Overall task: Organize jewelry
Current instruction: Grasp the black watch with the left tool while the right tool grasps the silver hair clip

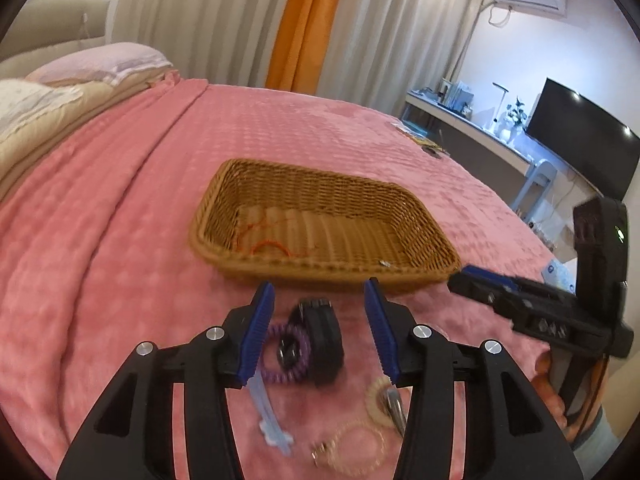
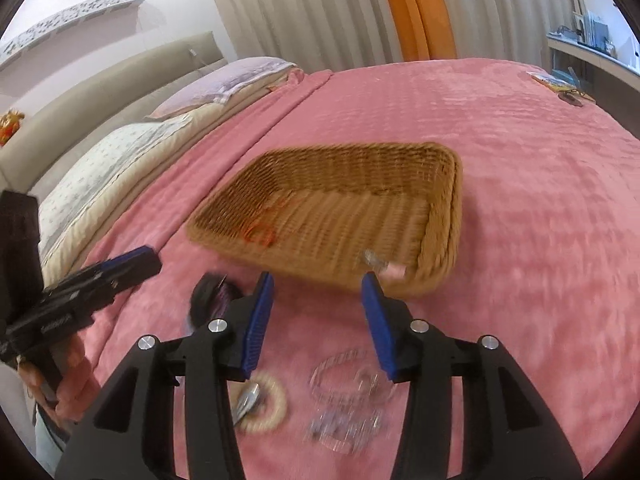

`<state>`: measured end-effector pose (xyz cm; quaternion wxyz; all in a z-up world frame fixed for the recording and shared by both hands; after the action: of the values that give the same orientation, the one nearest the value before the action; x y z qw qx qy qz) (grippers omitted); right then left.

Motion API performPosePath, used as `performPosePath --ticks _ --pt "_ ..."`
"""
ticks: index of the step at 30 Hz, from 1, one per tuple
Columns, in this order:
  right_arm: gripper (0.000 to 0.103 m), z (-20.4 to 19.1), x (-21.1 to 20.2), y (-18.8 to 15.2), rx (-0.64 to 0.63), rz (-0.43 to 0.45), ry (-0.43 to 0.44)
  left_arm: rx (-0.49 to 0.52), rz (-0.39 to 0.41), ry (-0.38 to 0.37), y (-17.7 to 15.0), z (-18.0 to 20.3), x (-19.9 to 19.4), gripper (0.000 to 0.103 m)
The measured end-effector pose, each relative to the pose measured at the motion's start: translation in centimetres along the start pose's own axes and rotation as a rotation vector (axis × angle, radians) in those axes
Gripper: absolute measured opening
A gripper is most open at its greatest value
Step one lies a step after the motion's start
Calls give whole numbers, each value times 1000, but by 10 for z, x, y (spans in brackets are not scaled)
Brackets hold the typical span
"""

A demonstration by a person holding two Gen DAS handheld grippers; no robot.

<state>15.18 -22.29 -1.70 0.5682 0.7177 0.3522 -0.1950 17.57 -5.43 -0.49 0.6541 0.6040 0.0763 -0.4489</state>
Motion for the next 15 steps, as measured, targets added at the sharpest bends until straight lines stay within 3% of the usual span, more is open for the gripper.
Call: performPosePath --ticks 8,15 --pt "41 -34 -5 -59 -79 -69 -9 -18 -40 38 -35 -2 8 46" --pt "28 -42 12 -89 -124 -99 -31 31 -90 114 -46 3 31 46"
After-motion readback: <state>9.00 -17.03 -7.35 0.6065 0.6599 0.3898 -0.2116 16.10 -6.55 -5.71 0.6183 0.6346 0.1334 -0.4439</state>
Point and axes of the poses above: each gripper's, at about its wrist camera, not at the fingertips, and x roughly the way its jaws point, z to its right, y to its top, the point moved 8 cm from there along x, roughly the way its jaws point, and after that the axes turned 4 degrees about -z, right-handed, at the moved point
